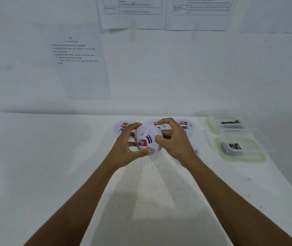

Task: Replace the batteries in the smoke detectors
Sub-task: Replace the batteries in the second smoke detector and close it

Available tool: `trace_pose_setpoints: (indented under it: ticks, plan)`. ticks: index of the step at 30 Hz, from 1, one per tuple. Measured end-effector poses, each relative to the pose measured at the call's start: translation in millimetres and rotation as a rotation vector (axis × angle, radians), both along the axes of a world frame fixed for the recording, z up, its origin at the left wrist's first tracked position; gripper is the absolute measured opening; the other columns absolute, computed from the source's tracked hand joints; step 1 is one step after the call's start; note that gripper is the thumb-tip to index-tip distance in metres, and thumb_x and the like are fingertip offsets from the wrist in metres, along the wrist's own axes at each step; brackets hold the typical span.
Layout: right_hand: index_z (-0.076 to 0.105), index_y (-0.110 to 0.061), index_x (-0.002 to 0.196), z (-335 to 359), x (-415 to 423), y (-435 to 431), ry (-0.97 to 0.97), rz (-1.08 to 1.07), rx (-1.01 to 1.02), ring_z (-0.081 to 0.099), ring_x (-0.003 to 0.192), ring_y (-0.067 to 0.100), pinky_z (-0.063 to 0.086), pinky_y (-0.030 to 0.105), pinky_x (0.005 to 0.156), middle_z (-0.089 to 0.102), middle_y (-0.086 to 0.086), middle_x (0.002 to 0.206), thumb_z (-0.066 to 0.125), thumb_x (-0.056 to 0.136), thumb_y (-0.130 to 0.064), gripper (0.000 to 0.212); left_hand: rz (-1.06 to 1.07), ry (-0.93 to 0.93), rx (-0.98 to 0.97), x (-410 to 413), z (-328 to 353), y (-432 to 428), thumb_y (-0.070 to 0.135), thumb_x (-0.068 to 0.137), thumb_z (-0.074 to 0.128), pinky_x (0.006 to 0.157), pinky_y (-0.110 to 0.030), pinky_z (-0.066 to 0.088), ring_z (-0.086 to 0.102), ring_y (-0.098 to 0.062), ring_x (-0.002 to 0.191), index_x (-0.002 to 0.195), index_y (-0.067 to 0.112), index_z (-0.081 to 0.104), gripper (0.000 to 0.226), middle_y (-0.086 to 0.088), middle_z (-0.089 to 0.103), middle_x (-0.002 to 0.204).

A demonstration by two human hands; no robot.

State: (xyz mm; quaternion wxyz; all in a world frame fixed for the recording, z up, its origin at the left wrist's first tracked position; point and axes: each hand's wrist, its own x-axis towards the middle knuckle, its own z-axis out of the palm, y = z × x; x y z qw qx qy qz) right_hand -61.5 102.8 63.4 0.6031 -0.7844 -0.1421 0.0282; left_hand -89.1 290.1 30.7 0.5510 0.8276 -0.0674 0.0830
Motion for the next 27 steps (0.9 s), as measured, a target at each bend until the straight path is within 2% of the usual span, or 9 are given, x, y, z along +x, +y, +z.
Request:
trace_pose_setpoints:
  ticks: [3, 7, 10, 12, 14, 18, 22, 24, 27]
  plan:
    - [0.057, -0.029, 0.106, -3.0, 8.6, -6.8, 0.045, 0.004, 0.109, 0.071, 0.086, 0.03, 0.057, 0.046, 0.078, 0.075, 0.01, 0.09, 0.067, 0.086, -0.017, 0.026, -0.061, 0.082, -0.156, -0.1, 8.0, 5.5, 0.024, 0.087, 0.07, 0.091, -0.038, 0.056, 0.062, -0.019, 0.11, 0.125, 0.022, 0.052, 0.042, 0.003, 0.064, 0.119]
    - [0.057, -0.029, 0.104, -7.9, 11.5, -5.5, 0.078, -0.032, 0.208, 0.069, 0.1, 0.014, 0.058, 0.043, 0.088, 0.071, -0.002, 0.109, 0.07, 0.089, -0.02, 0.022, -0.076, 0.145, -0.232, -1.0, 9.5, 4.2, 0.022, 0.086, 0.071, 0.085, -0.038, 0.059, 0.063, -0.02, 0.109, 0.131, 0.029, 0.048, 0.051, 0.002, 0.059, 0.122]
    - [0.059, -0.027, 0.108, -16.4, 6.7, -4.2, 0.127, -0.001, 0.245, 0.069, 0.103, 0.018, 0.059, 0.049, 0.085, 0.069, -0.003, 0.113, 0.07, 0.089, -0.022, 0.022, -0.016, 0.143, -0.321, -2.5, 3.8, -0.6, 0.018, 0.088, 0.068, 0.08, -0.033, 0.059, 0.063, -0.011, 0.107, 0.136, 0.029, 0.047, 0.053, 0.014, 0.058, 0.12]
    - [0.059, -0.025, 0.114, -24.9, -1.2, -2.0, 0.142, 0.04, 0.233, 0.07, 0.1, 0.021, 0.061, 0.048, 0.079, 0.066, -0.005, 0.118, 0.073, 0.087, -0.02, 0.031, 0.044, 0.122, -0.377, -3.1, -2.0, -2.7, 0.015, 0.09, 0.065, 0.08, -0.034, 0.06, 0.063, -0.011, 0.109, 0.137, 0.027, 0.046, 0.052, 0.02, 0.058, 0.118]
    - [0.059, -0.029, 0.119, -33.8, -9.5, 2.4, 0.109, 0.057, 0.165, 0.069, 0.101, 0.021, 0.062, 0.042, 0.077, 0.063, -0.011, 0.121, 0.079, 0.081, -0.02, 0.043, 0.09, 0.131, -0.448, -4.2, -7.4, -5.1, 0.015, 0.091, 0.064, 0.077, -0.035, 0.06, 0.063, -0.015, 0.11, 0.136, 0.028, 0.048, 0.05, 0.015, 0.059, 0.122]
    - [0.057, -0.032, 0.12, -46.4, -11.7, 10.5, -0.063, -0.008, 0.046, 0.063, 0.108, 0.013, 0.059, 0.03, 0.084, 0.061, -0.014, 0.124, 0.082, 0.077, -0.019, 0.051, 0.099, 0.102, -0.387, -9.6, -14.8, -6.4, 0.016, 0.09, 0.065, 0.071, -0.021, 0.057, 0.063, -0.006, 0.104, 0.131, 0.036, 0.047, 0.049, 0.02, 0.053, 0.127]
    - [0.053, -0.033, 0.119, -53.6, -9.7, 12.6, -0.131, -0.02, 0.014, 0.063, 0.103, 0.014, 0.059, 0.025, 0.077, 0.061, -0.007, 0.122, 0.081, 0.076, -0.015, 0.055, 0.026, 0.135, -0.376, -15.3, -22.9, 2.2, 0.018, 0.091, 0.065, 0.084, -0.033, 0.058, 0.063, -0.009, 0.113, 0.14, 0.029, 0.044, 0.055, 0.009, 0.055, 0.135]
    - [0.052, -0.032, 0.121, -59.7, -9.3, 13.4, -0.173, 0.001, -0.04, 0.065, 0.1, 0.019, 0.06, 0.027, 0.073, 0.06, -0.005, 0.122, 0.082, 0.075, -0.021, 0.056, 0.034, 0.115, -0.348, -17.0, -24.7, 2.9, 0.017, 0.09, 0.066, 0.085, -0.032, 0.058, 0.062, -0.011, 0.113, 0.14, 0.024, 0.046, 0.054, 0.004, 0.056, 0.134]
    - [0.05, -0.031, 0.123, -67.4, -7.7, 14.2, -0.205, 0.019, -0.106, 0.063, 0.098, 0.015, 0.054, 0.019, 0.068, 0.057, -0.008, 0.123, 0.08, 0.073, -0.033, 0.058, 0.062, 0.073, -0.316, -19.5, -29.3, 2.8, 0.016, 0.089, 0.068, 0.084, -0.034, 0.059, 0.062, -0.013, 0.114, 0.137, 0.021, 0.047, 0.053, 0.002, 0.057, 0.133]
